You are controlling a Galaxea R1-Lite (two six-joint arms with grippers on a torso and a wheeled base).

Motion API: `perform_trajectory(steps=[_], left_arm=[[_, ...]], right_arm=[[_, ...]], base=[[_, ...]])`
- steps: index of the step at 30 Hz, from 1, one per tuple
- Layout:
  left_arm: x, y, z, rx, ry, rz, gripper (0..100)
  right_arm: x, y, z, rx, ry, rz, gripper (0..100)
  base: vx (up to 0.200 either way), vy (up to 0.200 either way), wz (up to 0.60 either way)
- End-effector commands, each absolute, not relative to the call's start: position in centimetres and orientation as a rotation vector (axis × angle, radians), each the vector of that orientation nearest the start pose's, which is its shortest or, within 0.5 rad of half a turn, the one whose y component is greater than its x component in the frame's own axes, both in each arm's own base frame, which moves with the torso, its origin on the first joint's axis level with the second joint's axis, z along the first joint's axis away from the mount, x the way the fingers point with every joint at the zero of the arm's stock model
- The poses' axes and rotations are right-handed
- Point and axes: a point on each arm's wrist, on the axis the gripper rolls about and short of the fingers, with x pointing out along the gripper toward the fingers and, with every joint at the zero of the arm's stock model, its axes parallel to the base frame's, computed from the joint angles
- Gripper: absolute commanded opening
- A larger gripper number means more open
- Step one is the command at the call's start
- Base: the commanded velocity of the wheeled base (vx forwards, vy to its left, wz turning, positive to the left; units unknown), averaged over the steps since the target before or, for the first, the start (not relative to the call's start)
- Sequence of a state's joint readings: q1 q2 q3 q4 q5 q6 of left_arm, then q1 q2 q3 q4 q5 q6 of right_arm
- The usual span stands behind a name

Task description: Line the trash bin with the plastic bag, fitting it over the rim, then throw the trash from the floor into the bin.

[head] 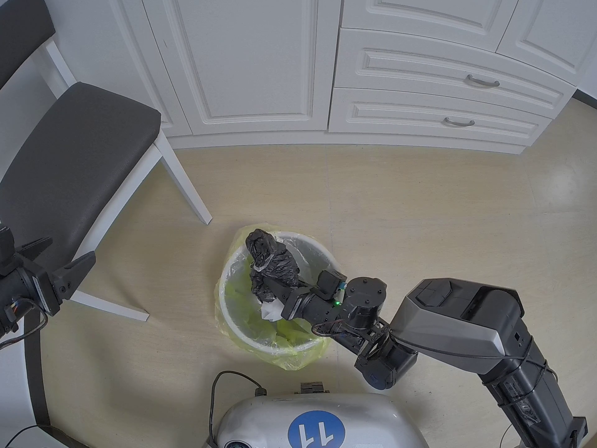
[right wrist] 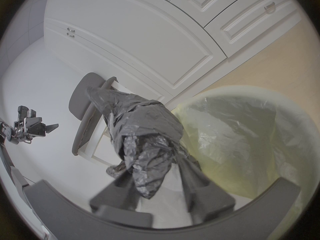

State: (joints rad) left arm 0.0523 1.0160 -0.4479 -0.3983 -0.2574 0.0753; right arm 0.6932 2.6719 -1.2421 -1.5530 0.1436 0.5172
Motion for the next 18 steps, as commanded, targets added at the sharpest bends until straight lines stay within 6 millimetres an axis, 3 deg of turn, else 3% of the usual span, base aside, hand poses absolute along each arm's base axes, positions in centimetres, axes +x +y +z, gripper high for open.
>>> perform_trajectory(steps=[1,18], left_arm=[[13.05,0.11,20.74,0.048,0.161,-0.211,100],[13.08,0.11,20.72,0.048,0.162,-0.211,100]], right_arm=[[35.83,30.1,-1.18,0.525,0.079,0.853,100],[35.6,29.73,-1.52,0.5,0.092,0.845,100]], base=[[0.0,0.0,0.0],[0.0,0.0,0.0]])
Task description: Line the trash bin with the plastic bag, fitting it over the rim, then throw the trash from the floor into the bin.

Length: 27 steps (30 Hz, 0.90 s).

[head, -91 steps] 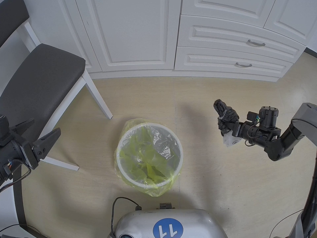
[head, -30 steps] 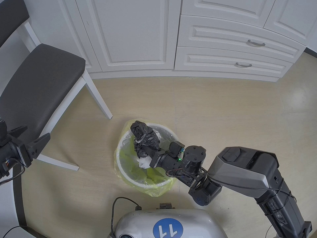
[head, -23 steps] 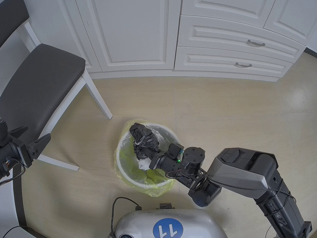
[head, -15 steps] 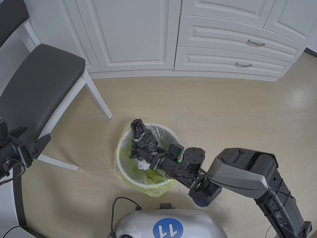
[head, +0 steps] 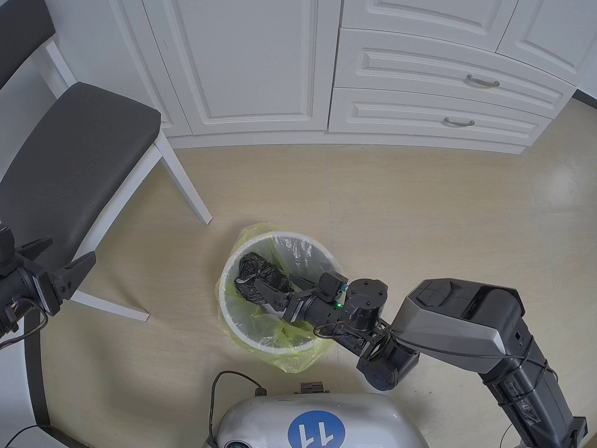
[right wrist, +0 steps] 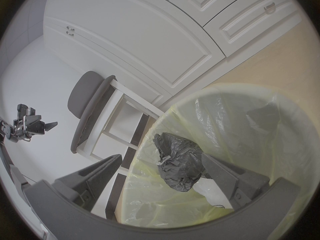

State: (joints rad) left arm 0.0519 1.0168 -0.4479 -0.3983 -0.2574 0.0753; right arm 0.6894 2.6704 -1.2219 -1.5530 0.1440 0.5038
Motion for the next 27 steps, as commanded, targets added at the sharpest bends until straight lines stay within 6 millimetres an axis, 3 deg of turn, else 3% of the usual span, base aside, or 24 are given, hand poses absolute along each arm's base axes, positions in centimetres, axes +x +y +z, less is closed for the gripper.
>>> perform_trajectory(steps=[1,6,10,11,13,16,17,20,22,23,27], left_arm=[[13.1,0.1,20.7,0.049,0.164,-0.211,100],[13.0,0.1,20.6,0.051,0.165,-0.213,100],[12.6,-0.1,20.6,0.053,0.156,-0.225,100],[12.6,-0.1,20.6,0.053,0.156,-0.225,100],[12.4,-0.3,20.5,0.061,0.15,-0.239,100],[12.1,-0.4,20.7,0.069,0.132,-0.251,100],[11.6,-0.6,20.9,0.074,0.101,-0.265,100],[11.2,-0.7,21.1,0.077,0.066,-0.272,100],[10.9,-0.7,21.7,0.074,0.019,-0.266,100],[10.9,-0.7,21.8,0.072,0.01,-0.264,100],[10.0,-0.6,22.6,0.041,-0.076,-0.252,100]], right_arm=[[35.6,29.6,-1.5,0.493,0.092,0.842,100],[35.0,28.9,0.3,0.456,0.069,0.839,100],[33.6,26.7,3.8,0.374,0.026,0.816,100],[33.6,26.7,3.8,0.374,0.026,0.816,100],[32.2,24.7,6.2,0.334,0.011,0.789,100],[31.4,23.2,7.3,0.313,0.008,0.768,100],[30.3,21.0,8.8,0.279,-0.003,0.711,100],[29.6,18.6,9.8,0.236,-0.024,0.61,100],[28.6,15.4,11.2,0.206,-0.047,0.478,100],[28.4,14.8,11.5,0.204,-0.051,0.46,100],[25.2,9.7,14.5,0.208,-0.113,0.329,100]], base=[[0.0,0.0,0.0],[0.0,0.0,0.0],[0.0,0.0,0.0],[0.0,0.0,0.0],[0.0,0.0,0.0],[0.0,0.0,0.0],[0.0,0.0,0.0],[0.0,0.0,0.0],[0.0,0.0,0.0],[0.0,0.0,0.0],[0.0,0.0,0.0]])
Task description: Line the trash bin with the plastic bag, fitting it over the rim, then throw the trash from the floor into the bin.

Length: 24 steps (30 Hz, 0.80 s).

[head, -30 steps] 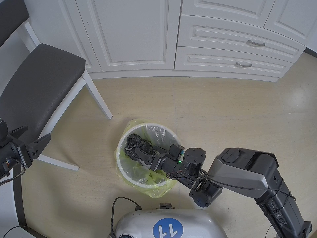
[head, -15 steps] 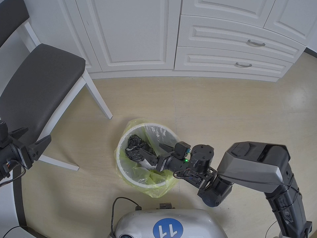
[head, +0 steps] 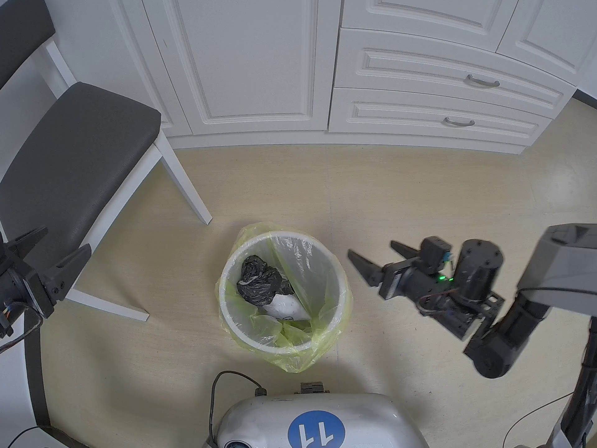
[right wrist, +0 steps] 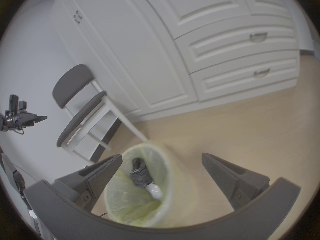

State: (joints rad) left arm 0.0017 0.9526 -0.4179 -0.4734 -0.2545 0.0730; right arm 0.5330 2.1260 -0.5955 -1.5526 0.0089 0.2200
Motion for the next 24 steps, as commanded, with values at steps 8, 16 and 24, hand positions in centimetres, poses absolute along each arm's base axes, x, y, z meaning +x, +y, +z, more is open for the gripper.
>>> perform_trajectory(steps=[8,16,24], left_arm=[[4.5,-0.6,24.6,0.025,-0.295,-0.257,100],[0.3,-0.5,27.6,0.035,-0.33,-0.206,100],[-3.8,-0.3,29.5,0.003,-0.371,-0.027,100]], right_arm=[[19.2,1.7,20.1,0.143,-0.191,0.066,100],[12.6,-0.7,24.4,0.168,-0.194,0.019,100],[3.6,-0.1,28.4,0.201,-0.505,0.087,100]], base=[[0.0,0.0,0.0],[0.0,0.0,0.0],[0.0,0.0,0.0]])
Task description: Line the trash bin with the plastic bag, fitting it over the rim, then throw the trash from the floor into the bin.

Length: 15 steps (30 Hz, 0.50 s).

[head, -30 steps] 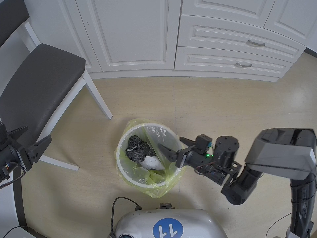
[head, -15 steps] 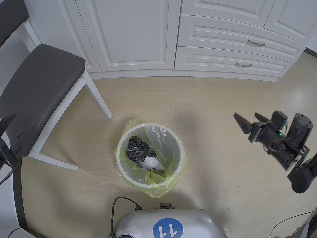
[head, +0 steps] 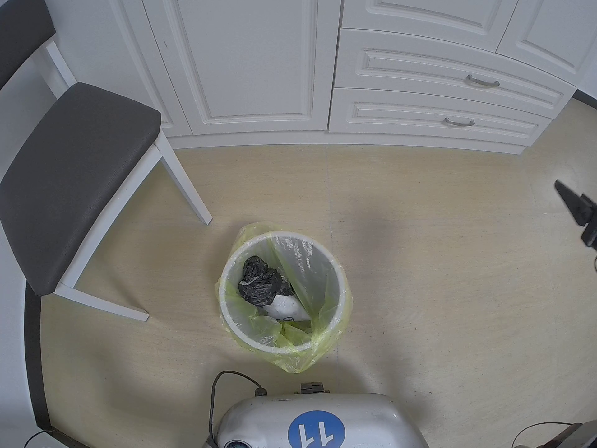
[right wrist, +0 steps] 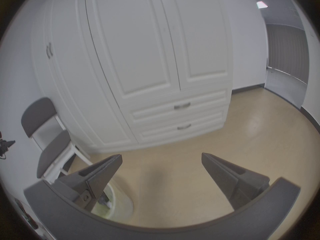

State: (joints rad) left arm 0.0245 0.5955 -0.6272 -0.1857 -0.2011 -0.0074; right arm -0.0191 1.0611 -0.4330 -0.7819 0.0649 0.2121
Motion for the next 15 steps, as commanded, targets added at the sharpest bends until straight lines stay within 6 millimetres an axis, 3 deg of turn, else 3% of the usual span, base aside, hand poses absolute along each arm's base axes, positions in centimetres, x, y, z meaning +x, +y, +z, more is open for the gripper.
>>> perform_trajectory(steps=[1,2,4,5,6,7,9,15], left_arm=[[-4.4,-0.2,29.2,-0.002,-0.383,-0.007,100],[-4.5,-0.2,29.1,-0.003,-0.385,-0.004,100],[-5.8,-0.2,28.6,-0.014,-0.405,0.014,100],[-5.8,-0.2,28.6,-0.014,-0.405,0.014,100],[-6.9,-0.2,28.3,-0.031,-0.421,0.01,100],[-6.9,-0.2,28.3,-0.031,-0.421,0.01,100],[-8.3,-0.2,27.7,-0.029,-0.424,0.007,100],[-10.9,-0.2,26.8,-0.033,-0.391,0.001,100]], right_arm=[[2.4,0.1,28.4,0.196,-0.533,0.104,100],[2.0,0.1,28.4,0.195,-0.541,0.11,100],[-1.5,0.5,28.2,0.179,-0.579,0.153,100],[-1.5,0.5,28.2,0.179,-0.579,0.153,100],[-3.7,0.7,27.8,0.178,-0.575,0.157,100],[-3.7,0.7,27.8,0.178,-0.575,0.157,100],[-7.2,1.1,27.7,0.174,-0.586,0.165,100],[-11.2,0.6,26.4,0.193,-0.584,0.228,100]], base=[[0.0,0.0,0.0],[0.0,0.0,0.0],[0.0,0.0,0.0],[0.0,0.0,0.0],[0.0,0.0,0.0],[0.0,0.0,0.0],[0.0,0.0,0.0],[0.0,0.0,0.0]])
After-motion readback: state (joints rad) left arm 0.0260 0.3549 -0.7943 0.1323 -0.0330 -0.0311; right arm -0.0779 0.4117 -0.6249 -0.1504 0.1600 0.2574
